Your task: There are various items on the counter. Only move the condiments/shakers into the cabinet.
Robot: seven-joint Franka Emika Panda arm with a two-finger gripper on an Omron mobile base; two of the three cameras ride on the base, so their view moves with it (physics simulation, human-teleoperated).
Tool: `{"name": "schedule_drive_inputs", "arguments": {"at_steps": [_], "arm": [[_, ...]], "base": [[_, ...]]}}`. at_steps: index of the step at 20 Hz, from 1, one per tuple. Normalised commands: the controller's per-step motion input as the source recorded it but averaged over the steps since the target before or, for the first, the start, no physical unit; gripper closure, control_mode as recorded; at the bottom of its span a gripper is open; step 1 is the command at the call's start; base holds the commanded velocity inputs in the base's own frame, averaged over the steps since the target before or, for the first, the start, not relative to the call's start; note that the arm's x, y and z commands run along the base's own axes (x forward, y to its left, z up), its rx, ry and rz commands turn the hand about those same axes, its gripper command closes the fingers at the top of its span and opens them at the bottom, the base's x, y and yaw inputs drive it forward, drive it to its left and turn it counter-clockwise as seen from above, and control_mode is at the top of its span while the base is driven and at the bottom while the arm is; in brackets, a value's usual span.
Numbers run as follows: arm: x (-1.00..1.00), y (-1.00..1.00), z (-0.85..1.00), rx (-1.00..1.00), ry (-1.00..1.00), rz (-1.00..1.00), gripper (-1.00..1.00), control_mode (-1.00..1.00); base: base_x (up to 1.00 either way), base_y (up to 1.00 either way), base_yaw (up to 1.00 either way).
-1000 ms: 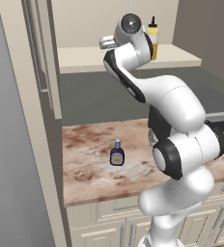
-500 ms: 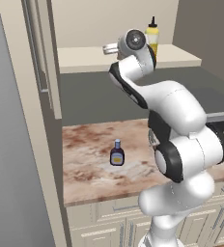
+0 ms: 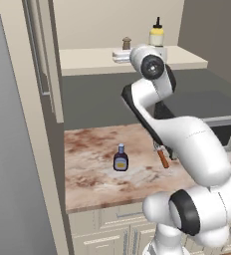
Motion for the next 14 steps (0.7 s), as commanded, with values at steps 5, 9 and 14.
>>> {"name": "schedule_drive_inputs", "arguments": {"at_steps": [5, 9, 14], "arm": [[-1.00, -0.12, -0.06, 0.01, 0.00, -0.03, -1.00, -1.00], [-1.00, -0.26, -0.10, 0.02, 0.17, 0.00, -1.00, -1.00], [-0.95, -0.24, -0.07, 0.06, 0.34, 0.00, -1.00, -1.00]], "base": [[0.00, 0.00, 0.00], [0.00, 0.00, 0.00], [0.00, 0.00, 0.00]]}}
